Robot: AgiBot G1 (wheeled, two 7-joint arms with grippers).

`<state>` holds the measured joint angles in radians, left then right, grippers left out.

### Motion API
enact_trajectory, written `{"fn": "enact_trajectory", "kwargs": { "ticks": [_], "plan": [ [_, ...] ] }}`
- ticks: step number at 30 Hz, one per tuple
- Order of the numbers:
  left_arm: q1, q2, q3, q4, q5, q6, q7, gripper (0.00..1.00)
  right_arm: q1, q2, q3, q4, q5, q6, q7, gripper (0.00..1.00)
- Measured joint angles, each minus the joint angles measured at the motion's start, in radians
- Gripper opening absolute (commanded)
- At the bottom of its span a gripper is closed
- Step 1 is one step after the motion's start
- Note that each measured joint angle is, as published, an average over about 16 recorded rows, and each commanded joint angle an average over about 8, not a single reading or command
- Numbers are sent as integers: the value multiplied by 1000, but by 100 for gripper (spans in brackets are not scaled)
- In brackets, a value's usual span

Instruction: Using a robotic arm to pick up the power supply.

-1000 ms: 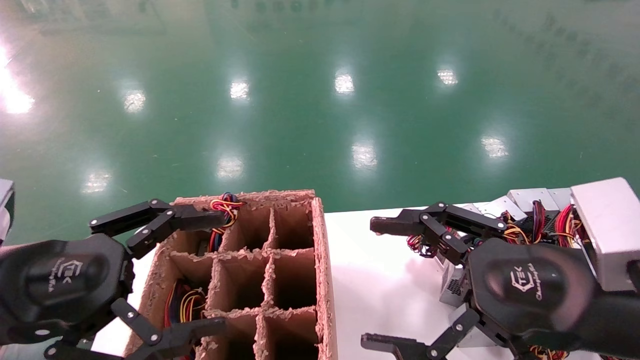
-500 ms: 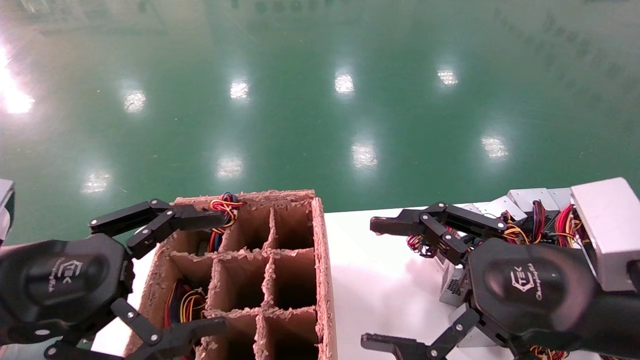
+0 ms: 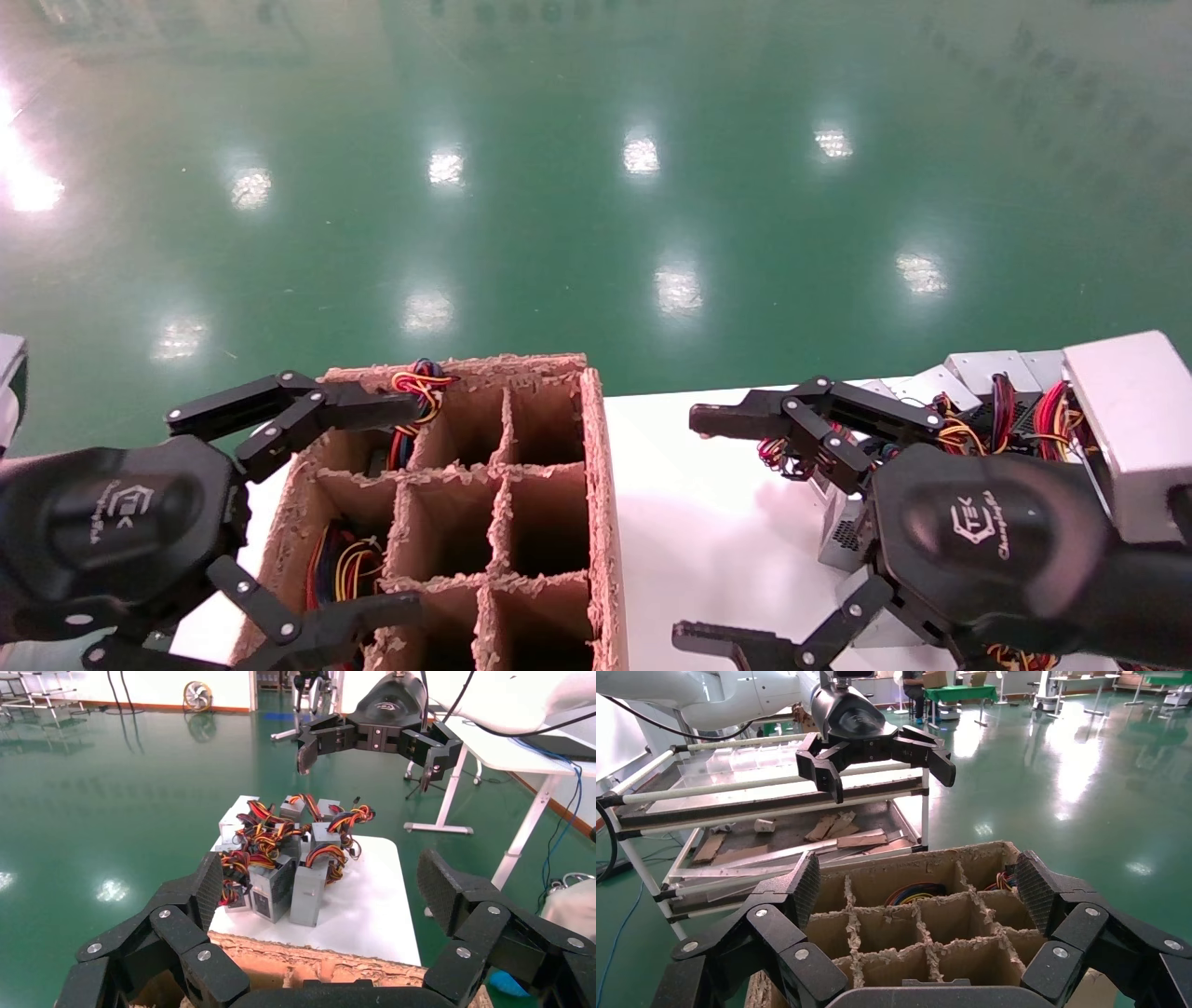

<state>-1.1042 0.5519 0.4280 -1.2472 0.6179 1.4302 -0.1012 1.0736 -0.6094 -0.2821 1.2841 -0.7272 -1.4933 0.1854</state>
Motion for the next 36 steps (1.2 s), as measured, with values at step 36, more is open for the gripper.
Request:
{"fn": "enact_trajectory", "kwargs": {
  "ticks": [36],
  "plan": [
    [0,0,0,0,0,0,0,100,0,0,0,0,0,0,0,100]
  ]
}}
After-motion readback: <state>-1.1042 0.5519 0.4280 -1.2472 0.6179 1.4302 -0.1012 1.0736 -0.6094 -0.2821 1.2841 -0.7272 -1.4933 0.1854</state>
